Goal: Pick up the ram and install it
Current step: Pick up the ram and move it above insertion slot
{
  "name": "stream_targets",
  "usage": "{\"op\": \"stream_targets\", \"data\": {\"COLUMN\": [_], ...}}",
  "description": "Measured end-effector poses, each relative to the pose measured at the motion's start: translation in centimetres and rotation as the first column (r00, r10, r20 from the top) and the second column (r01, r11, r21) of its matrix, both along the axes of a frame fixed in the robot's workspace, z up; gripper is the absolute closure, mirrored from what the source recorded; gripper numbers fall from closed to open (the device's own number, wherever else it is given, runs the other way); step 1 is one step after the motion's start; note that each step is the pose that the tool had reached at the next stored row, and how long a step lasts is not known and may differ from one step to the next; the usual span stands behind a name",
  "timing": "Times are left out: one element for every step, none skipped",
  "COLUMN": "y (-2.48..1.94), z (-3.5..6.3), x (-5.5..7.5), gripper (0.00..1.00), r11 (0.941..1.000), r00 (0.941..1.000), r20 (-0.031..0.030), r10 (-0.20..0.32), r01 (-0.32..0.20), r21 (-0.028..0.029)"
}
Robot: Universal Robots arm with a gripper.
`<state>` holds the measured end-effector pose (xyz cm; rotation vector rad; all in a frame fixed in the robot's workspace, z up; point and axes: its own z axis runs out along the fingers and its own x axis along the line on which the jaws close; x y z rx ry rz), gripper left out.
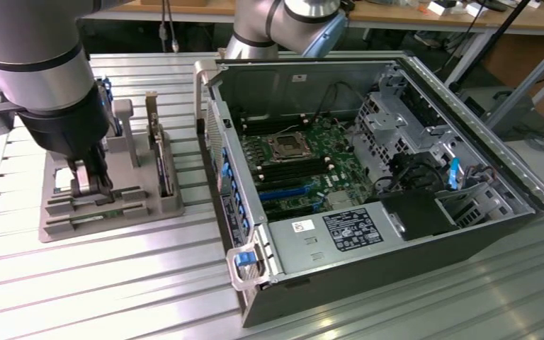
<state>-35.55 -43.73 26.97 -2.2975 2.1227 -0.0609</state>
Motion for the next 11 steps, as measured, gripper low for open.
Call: {"op": "stream_targets", "data": {"y": [0.00,0.00,0.00,0.00,0.00,0.00,0.00,0.00,0.00,0.00,0.00], "z": [-0.07,-0.12,-0.15,-0.19,-0.25,-0.28,-0.38,-0.43,-0.58,-0.64,-0.73], "x": [-0.01,-0.01,-0.01,-0.01,-0.01,-0.01,-0.01,-0.01,-0.01,-0.01,-0.01], "gripper": [0.70,0.70,0.70,0.70,0.70,0.70,0.70,0.70,0.70,0.70,0.70], "r11": [1.0000,1.0000,1.0000,1.0000,1.0000,1.0000,1.0000,1.0000,1.0000,1.0000,1.0000], "r00": [1.0000,1.0000,1.0000,1.0000,1.0000,1.0000,1.0000,1.0000,1.0000,1.0000,1.0000], "r20": [0.0000,0.0001,0.0000,0.0000,0.0000,0.0000,0.0000,0.0000,0.0000,0.0000,0.0000], "r10": [0.000,0.000,0.000,0.000,0.000,0.000,0.000,0.000,0.000,0.000,0.000], "r01": [0.000,0.000,0.000,0.000,0.000,0.000,0.000,0.000,0.000,0.000,0.000], "r21": [0.0000,0.0000,0.0000,0.0000,0.0001,0.0000,0.0000,0.0000,0.0000,0.0000,0.0000]}}
